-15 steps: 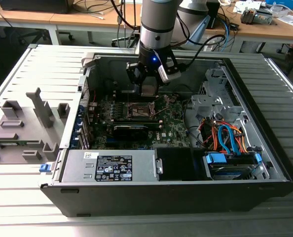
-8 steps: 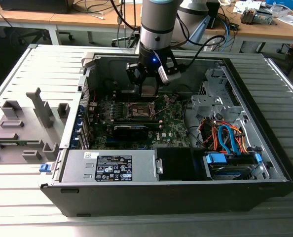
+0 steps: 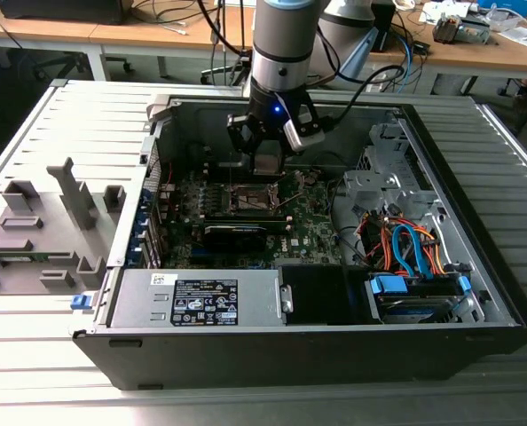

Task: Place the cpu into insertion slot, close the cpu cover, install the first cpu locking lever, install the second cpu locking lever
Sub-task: 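Place the cpu into insertion slot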

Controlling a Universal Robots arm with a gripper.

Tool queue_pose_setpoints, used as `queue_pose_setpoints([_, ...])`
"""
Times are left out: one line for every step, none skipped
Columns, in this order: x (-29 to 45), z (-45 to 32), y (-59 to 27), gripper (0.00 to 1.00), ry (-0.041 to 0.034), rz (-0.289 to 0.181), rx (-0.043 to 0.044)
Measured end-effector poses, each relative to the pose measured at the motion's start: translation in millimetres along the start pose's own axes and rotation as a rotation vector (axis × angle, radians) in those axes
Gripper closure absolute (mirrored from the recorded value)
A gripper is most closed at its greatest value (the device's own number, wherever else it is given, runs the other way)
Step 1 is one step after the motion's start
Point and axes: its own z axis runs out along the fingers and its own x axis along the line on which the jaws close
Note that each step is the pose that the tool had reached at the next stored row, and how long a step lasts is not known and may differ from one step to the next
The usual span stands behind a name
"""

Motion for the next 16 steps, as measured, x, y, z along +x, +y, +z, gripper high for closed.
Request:
queue_pose_setpoints([0.1,0.3,0.0,0.46,0.0000,0.000,0.0000])
queue_pose_setpoints([0.2,0.5,-0.1,0.46,0.0000,0.000,0.0001])
queue_pose_setpoints([0.3,0.8,-0.1,0.46,0.0000,0.000,0.0001])
queue_pose_setpoints([0.4,0.9,-0.2,0.46,0.0000,0.000,0.0001])
queue_pose_setpoints([0.5,1.1,-0.3,0.46,0.0000,0.000,0.0001])
queue_pose_setpoints([0.7,1.3,-0.4,0.46,0.0000,0.000,0.0000])
queue_pose_setpoints([0.8,1.5,-0.6,0.46,0.0000,0.000,-0.0002])
queue_pose_setpoints([1.0,1.6,-0.8,0.46,-0.0001,0.000,-0.0002])
queue_pose_setpoints([1.2,1.7,-1.2,0.46,-0.0001,0.000,-0.0001])
queue_pose_setpoints([1.4,1.7,-1.4,0.46,0.0000,0.000,-0.0001])
queue_pose_setpoints([1.6,1.9,-1.6,0.46,0.0000,0.000,-0.0001])
queue_pose_setpoints([1.6,2.0,-1.7,0.46,0.0000,0.000,-0.0001])
queue_pose_setpoints([1.7,2.0,-1.7,0.46,0.0000,0.000,0.0000])
queue_pose_setpoints([1.7,1.9,-1.7,0.46,0.0000,0.000,0.0001])
queue_pose_setpoints([1.7,2.0,-1.7,0.46,0.0000,0.000,0.0000])
queue_pose_setpoints([1.7,2.0,-1.7,0.46,0.0000,0.000,0.0001])
